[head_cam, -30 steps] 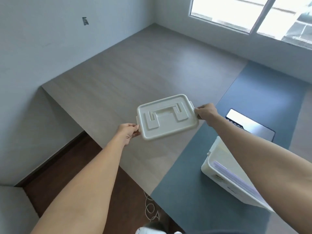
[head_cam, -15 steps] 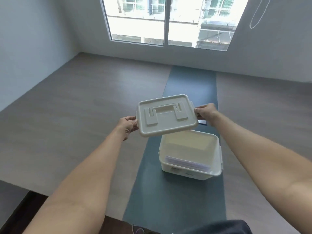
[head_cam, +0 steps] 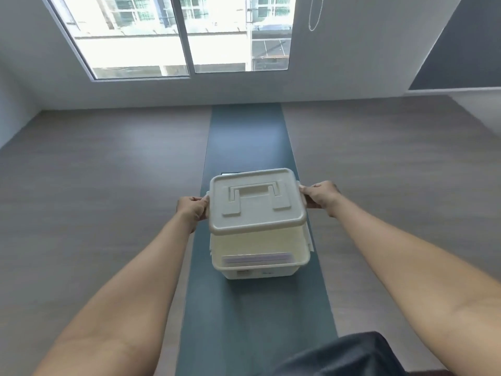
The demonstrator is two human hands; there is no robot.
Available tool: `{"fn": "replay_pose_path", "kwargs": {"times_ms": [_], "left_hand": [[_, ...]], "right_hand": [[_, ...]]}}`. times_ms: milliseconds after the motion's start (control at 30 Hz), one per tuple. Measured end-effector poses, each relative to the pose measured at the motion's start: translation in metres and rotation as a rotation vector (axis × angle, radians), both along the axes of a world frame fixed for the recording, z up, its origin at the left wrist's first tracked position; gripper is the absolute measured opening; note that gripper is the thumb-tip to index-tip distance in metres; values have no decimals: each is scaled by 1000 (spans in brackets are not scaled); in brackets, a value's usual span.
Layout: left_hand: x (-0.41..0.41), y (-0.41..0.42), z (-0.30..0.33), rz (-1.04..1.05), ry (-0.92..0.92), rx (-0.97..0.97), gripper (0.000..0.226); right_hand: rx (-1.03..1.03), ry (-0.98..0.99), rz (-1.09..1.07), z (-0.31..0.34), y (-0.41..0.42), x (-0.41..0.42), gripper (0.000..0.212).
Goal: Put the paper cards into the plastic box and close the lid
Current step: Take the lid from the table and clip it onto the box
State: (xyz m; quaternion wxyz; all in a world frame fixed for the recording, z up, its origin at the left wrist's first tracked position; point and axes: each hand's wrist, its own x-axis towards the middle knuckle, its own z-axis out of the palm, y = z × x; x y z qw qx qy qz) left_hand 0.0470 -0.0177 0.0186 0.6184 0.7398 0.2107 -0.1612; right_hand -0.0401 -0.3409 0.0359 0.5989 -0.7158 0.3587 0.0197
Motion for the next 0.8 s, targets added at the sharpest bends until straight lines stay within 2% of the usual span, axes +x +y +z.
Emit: {"fn": "replay_pose_path", "kwargs": {"times_ms": [133, 267, 400, 500, 800], "left_hand": [[-5, 5, -13, -37, 68, 61, 35], [-22, 12, -23, -62, 104, 82, 34], [-46, 11, -33, -37, 122, 72, 17], [-54, 9, -37, 13, 116, 24, 18], [-61, 18, -31, -39, 122, -21, 8]], "right_hand": [[69, 42, 30, -15, 4, -20, 26], [102, 64, 14, -29, 10, -37, 26], [88, 47, -10, -35, 12, -49, 26], [83, 34, -14, -36, 13, -55, 25], [5, -56, -14, -50, 14, -73, 27]]}}
